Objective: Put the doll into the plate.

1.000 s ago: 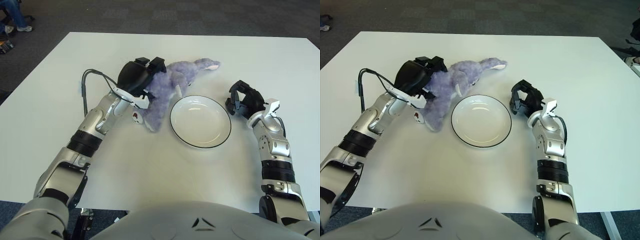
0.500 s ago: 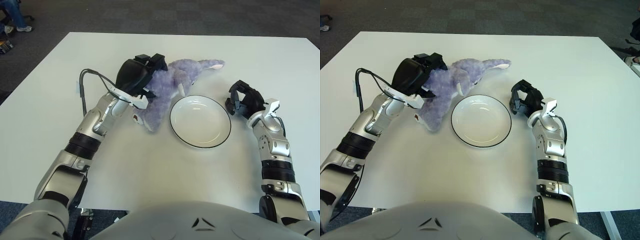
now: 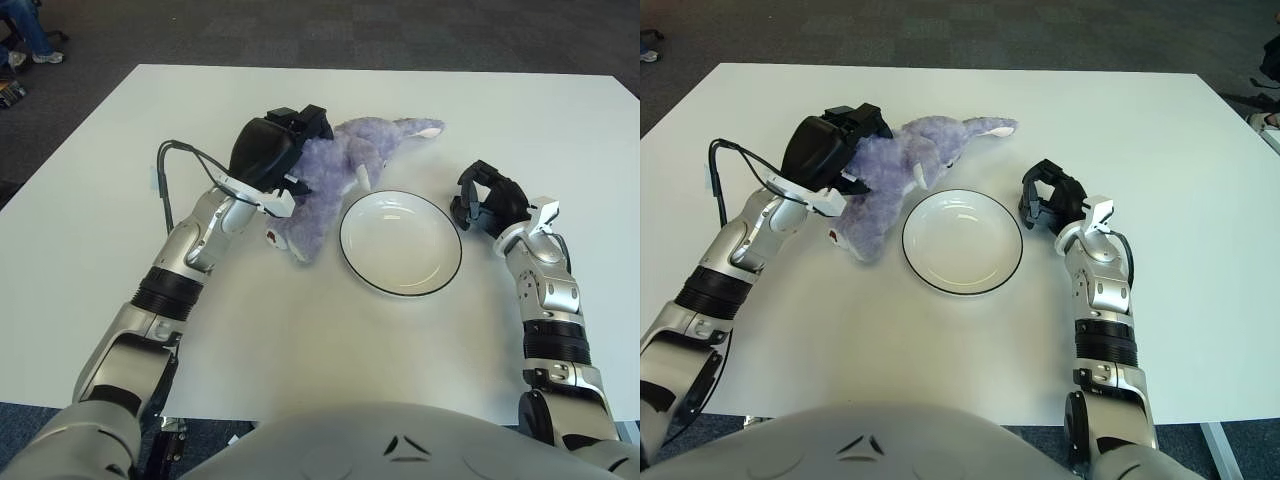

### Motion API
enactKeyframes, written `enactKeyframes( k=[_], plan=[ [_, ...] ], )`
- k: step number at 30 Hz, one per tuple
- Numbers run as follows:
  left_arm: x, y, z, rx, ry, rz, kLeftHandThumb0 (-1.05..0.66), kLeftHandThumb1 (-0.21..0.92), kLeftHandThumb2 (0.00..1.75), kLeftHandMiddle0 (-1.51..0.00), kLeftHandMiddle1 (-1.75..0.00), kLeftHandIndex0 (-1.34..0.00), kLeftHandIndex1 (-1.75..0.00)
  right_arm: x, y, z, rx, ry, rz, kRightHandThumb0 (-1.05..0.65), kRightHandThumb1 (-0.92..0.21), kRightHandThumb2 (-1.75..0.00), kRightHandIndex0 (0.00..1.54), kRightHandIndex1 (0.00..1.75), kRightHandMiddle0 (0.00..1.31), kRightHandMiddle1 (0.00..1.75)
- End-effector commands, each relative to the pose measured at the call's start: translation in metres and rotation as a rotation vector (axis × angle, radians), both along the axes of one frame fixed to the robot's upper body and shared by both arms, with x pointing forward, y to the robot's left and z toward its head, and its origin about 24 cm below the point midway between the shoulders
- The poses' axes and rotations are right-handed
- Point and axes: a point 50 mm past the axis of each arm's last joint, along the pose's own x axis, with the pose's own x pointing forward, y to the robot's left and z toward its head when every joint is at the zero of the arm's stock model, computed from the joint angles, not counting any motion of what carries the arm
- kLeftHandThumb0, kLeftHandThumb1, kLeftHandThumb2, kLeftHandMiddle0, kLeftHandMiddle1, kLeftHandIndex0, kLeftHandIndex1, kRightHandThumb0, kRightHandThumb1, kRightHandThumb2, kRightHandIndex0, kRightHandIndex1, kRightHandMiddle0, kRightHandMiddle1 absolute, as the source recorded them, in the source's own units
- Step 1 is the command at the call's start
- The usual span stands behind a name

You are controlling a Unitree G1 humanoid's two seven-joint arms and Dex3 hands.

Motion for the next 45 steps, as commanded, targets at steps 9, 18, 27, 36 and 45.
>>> enactKeyframes(
  k=[9,18,27,36,45],
  plan=[
    [-0.005,0.005,0.015,-0.075,-0.069,-0.039,0.00,-0.04,1.58,-1.01,-1.32,-0.70,-1.75,-0.003,-0.005,-0.009,-0.004,0.050,-0.009,-0.43,-0.48,-1.11,1.26,1.75,0.49,1.75],
    [-0.008,0.006,0.020,-0.119,-0.077,-0.078,0.00,-0.05,1.60,-1.00,-1.35,-0.71,-1.75,-0.003,-0.004,-0.009,0.006,0.049,-0.008,-0.43,-0.50,-1.10,1.25,1.75,0.48,1.75],
    [-0.013,0.007,0.029,-0.155,-0.102,-0.098,0.00,-0.06,1.62,-0.98,-1.41,-0.72,-1.75,-0.003,-0.004,-0.009,-0.008,0.056,-0.011,-0.43,-0.50,-1.09,1.23,1.75,0.47,1.75],
    [-0.018,0.006,0.039,-0.206,-0.138,-0.093,0.00,-0.04,1.65,-0.91,-1.53,-0.70,-1.75,-0.003,-0.004,-0.009,-0.011,0.051,-0.002,-0.43,-0.51,-1.08,1.22,1.75,0.47,1.75],
    [-0.026,0.007,0.050,-0.228,-0.207,-0.067,0.00,-0.03,1.66,-0.87,-1.59,-0.71,-1.75,-0.003,-0.004,-0.009,-0.009,0.056,0.002,-0.42,-0.51,-1.08,1.22,1.75,0.46,1.75]
  ],
)
